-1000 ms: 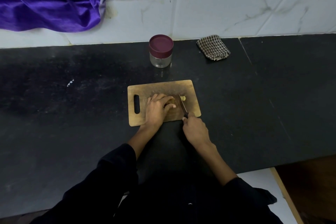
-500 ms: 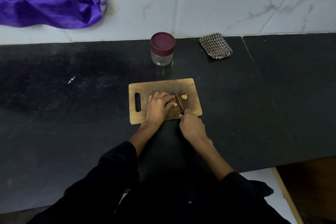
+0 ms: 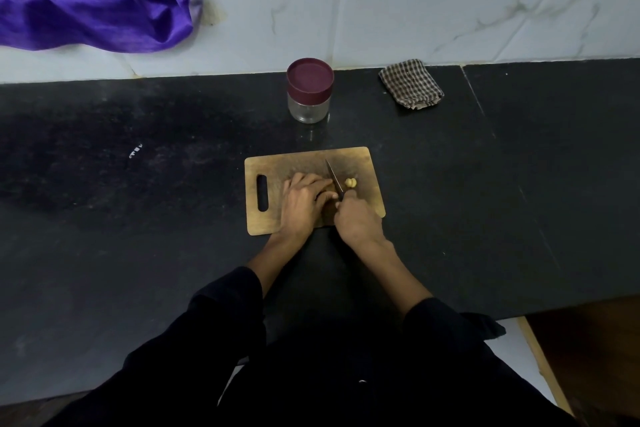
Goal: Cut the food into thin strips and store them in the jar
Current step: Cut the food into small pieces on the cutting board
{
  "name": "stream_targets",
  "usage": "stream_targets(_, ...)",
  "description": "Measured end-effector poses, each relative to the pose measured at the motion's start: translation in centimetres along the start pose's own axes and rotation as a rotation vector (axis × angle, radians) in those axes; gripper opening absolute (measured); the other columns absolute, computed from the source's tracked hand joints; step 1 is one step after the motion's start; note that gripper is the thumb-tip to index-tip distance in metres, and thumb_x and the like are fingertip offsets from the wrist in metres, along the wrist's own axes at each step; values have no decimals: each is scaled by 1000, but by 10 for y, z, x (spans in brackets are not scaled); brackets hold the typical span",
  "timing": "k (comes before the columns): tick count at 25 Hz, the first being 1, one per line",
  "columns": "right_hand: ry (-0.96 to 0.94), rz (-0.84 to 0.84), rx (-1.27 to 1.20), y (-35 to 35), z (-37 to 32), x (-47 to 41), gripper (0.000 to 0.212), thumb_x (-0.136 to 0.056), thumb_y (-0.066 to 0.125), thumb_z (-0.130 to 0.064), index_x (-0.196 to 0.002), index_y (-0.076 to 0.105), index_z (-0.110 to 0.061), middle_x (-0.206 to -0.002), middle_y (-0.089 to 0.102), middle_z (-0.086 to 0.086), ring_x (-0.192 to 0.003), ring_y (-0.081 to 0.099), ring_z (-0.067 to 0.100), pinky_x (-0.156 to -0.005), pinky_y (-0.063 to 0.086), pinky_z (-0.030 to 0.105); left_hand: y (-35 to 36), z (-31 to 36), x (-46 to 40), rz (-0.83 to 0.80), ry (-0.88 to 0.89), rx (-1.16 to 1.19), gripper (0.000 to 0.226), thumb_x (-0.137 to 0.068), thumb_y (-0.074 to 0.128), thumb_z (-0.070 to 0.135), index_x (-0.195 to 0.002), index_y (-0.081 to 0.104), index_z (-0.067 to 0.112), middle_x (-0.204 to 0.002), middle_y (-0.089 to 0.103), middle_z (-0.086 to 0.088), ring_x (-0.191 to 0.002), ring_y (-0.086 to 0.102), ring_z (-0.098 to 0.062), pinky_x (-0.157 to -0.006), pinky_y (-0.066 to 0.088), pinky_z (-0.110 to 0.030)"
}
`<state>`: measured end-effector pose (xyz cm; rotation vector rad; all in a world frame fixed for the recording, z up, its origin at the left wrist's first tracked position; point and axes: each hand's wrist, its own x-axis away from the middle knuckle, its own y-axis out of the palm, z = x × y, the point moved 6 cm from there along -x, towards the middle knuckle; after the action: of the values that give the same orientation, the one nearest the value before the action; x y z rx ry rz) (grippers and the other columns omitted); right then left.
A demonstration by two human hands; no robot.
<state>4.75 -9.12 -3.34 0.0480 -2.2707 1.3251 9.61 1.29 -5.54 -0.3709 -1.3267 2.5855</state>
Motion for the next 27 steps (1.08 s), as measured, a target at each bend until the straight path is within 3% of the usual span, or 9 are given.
stream_targets(9,41,-35,-4,12,16,20,18,-105,38,-23,-114,47,-10,-112,62,13,-102,61,31,-73,40,39,1,-1,0,42,-34,40,31,-85,65,31,-112,69,16,-106,68,0,-98,52,-23,-91,39,-39)
stream_targets(18,58,-58,25,18,34,35,23,-105,39,-27,-121,49,-13,-109,64,9,-99,63,25,-84,51,43,-1,-3,2,32,-31,88,35,-85,65,34,-115,68,18,-110,66,2,-103,51,-20,-93,34,-32)
stream_targets(27,94,-63,27,21,26,32,20,-103,41,-22,-118,48,-11,-114,63,14,-105,62,31,-86,49,46,1,-4,2,40,-10,80,33,-83,68,33,-111,69,18,-106,67,1,-99,53,-22,-89,39,-37)
